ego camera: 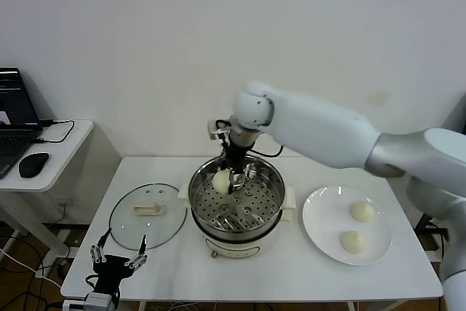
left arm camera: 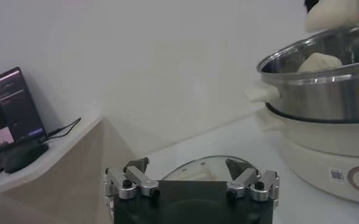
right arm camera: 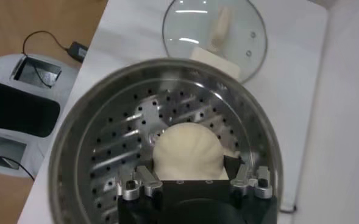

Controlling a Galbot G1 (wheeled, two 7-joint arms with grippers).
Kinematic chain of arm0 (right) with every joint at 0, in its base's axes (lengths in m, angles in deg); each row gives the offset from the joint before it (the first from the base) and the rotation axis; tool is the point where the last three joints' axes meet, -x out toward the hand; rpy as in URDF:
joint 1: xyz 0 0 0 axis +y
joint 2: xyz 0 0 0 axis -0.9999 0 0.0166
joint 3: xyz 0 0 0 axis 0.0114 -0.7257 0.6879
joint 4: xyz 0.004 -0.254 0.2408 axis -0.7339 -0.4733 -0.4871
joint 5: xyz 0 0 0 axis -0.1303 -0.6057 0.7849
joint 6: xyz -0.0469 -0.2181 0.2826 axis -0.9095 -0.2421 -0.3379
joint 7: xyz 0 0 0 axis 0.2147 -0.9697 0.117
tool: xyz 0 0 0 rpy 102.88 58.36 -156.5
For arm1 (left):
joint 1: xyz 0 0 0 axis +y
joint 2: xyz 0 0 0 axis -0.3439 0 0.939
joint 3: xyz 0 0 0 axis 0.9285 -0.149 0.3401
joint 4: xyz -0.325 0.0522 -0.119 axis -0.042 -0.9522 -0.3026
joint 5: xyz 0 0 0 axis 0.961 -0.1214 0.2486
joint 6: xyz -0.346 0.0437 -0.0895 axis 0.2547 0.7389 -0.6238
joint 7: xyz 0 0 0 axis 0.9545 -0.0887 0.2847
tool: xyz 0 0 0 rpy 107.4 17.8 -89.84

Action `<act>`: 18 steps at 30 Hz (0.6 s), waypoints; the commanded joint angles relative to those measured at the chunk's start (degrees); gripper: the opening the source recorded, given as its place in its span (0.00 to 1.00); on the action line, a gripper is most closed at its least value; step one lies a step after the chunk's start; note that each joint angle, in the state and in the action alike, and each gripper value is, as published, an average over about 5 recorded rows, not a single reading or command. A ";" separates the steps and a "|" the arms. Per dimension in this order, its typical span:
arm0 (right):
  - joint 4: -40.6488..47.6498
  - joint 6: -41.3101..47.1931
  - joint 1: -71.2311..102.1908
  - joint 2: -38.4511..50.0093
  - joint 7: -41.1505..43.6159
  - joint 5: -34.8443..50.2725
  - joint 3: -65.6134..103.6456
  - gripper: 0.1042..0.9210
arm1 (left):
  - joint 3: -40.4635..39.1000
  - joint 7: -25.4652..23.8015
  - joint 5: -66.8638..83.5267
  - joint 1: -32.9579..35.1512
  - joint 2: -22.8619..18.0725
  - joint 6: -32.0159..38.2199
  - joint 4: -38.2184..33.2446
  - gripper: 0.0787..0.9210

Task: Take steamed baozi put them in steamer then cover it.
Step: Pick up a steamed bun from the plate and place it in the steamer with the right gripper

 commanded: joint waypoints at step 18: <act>7.09 -1.34 7.02 -7.26 -4.26 -5.59 1.51 0.73 | -0.33 0.07 -0.01 -0.58 -0.17 0.06 1.33 0.88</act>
